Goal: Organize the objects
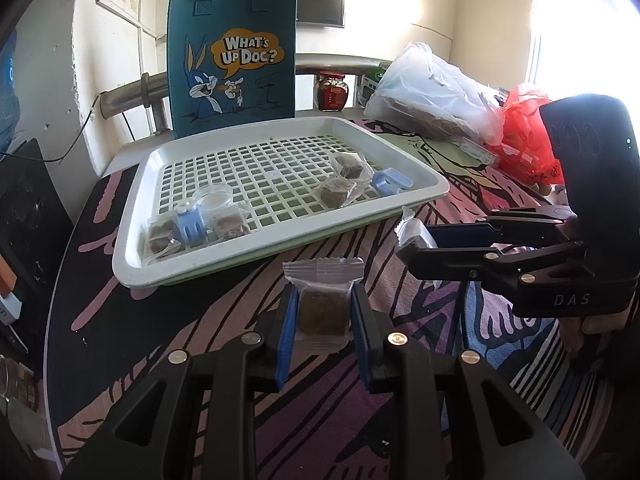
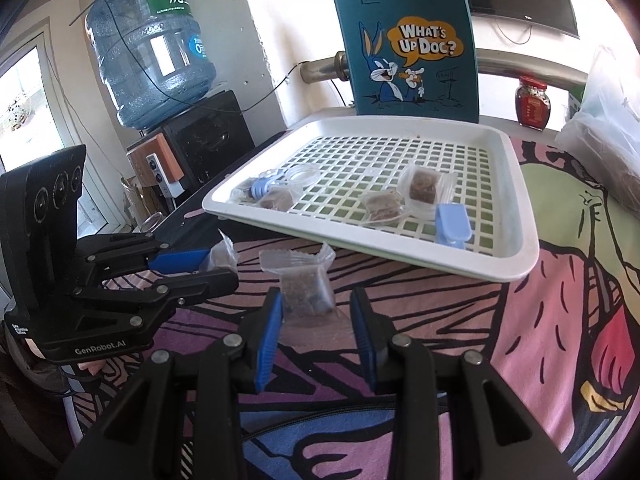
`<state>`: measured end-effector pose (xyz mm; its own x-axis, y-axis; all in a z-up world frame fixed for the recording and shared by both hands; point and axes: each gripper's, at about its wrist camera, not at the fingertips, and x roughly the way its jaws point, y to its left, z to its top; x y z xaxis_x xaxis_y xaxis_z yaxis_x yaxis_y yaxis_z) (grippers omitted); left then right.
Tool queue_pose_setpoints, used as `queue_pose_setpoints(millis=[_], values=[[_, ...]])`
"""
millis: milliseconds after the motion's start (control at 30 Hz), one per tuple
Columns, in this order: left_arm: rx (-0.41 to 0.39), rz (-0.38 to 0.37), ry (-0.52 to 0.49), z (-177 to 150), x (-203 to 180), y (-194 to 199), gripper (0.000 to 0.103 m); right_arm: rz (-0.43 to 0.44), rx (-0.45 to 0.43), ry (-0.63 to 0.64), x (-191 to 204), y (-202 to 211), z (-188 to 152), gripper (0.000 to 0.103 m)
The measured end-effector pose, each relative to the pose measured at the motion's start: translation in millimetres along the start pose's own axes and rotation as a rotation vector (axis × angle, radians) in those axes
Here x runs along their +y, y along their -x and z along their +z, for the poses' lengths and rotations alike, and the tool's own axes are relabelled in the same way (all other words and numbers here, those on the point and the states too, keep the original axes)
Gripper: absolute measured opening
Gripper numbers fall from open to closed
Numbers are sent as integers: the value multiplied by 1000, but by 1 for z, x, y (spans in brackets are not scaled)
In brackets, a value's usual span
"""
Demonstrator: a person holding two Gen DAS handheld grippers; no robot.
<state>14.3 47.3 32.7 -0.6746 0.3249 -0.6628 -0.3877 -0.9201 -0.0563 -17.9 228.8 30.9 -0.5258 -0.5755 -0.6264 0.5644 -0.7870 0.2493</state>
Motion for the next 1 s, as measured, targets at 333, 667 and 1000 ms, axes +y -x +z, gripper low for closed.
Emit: queue_pose_setpoints(millis=[333, 667, 1000], values=[[5, -1, 8, -1, 0, -1, 25, 7, -9, 11, 3, 2, -1, 34], [12, -6, 13, -1, 3, -2, 25, -7, -17, 41, 8, 4, -1, 34], [14, -8, 16, -1, 3, -3, 25, -5, -15, 40, 8, 4, -1, 34]])
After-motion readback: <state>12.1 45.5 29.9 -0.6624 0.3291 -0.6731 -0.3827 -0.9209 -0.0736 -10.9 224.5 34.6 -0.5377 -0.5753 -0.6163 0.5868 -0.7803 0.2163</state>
